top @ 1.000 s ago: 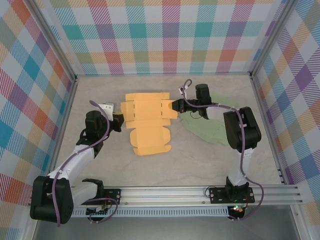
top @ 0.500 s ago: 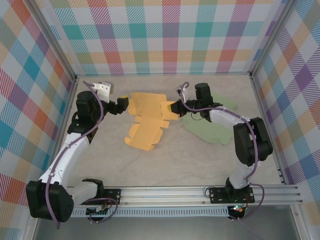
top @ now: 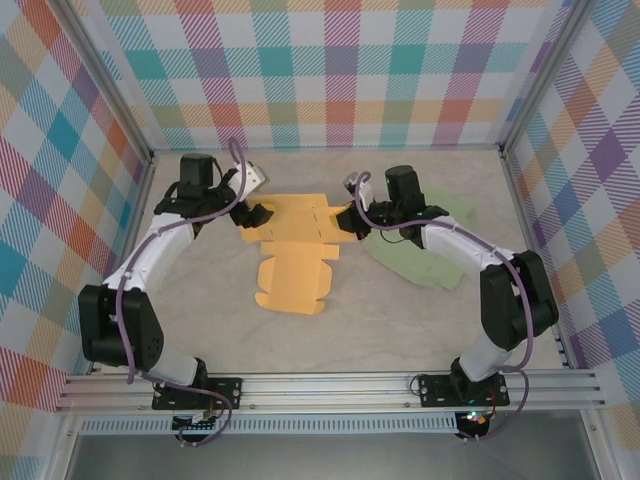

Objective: Fold the paper box

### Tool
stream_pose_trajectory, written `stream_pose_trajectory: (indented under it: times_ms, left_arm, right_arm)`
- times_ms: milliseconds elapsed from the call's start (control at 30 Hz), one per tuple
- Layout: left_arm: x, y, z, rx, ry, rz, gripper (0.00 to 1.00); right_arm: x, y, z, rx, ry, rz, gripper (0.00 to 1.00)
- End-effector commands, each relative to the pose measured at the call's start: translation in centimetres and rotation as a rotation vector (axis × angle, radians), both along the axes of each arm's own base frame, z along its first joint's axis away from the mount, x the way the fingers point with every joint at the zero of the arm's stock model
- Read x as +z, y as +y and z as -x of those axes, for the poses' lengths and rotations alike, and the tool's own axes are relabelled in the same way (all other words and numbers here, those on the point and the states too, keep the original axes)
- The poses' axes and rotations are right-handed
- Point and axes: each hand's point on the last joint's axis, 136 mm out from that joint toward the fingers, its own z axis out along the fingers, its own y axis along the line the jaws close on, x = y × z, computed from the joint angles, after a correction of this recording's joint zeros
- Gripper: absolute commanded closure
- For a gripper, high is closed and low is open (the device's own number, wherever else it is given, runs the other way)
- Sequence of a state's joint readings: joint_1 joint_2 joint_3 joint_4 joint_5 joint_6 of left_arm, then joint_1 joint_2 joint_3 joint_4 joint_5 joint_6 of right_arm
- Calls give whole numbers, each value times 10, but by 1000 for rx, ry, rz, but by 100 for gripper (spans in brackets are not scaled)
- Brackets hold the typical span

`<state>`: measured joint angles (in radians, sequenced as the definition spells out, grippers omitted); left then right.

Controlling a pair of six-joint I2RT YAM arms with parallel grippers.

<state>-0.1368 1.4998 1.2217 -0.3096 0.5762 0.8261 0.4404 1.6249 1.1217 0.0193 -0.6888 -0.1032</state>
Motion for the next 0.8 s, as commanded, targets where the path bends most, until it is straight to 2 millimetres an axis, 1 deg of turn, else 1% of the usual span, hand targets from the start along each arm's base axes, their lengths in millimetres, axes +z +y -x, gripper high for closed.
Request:
stream_pose_trajectory:
  times_ms: [0,200,267,433,600,700,767]
  left_arm:
    - [3,-9,15,-136,-12,-46,19]
    - [-15,-3,3,-116,32,-103,24]
    - [-18,-3,0,-112,36,-110,33]
    - [-18,-1,-6,-113,35,-124,34]
    - [-25,2,-13,-107,41,-162,35]
    - [-29,2,-18,-111,57,-172,38]
    - [-30,1,-21,-115,59,-173,44]
  right_arm:
    - [8,-2,9,27,-47,3,100]
    - [10,-2,11,30,-51,2,100]
    - [10,-2,11,30,-51,5,100]
    - [11,-2,10,28,-53,4,100]
    - [12,-2,10,31,-53,-3,100]
    - [13,-1,10,32,-52,-5,100]
    - [14,-1,10,31,-55,-6,100]
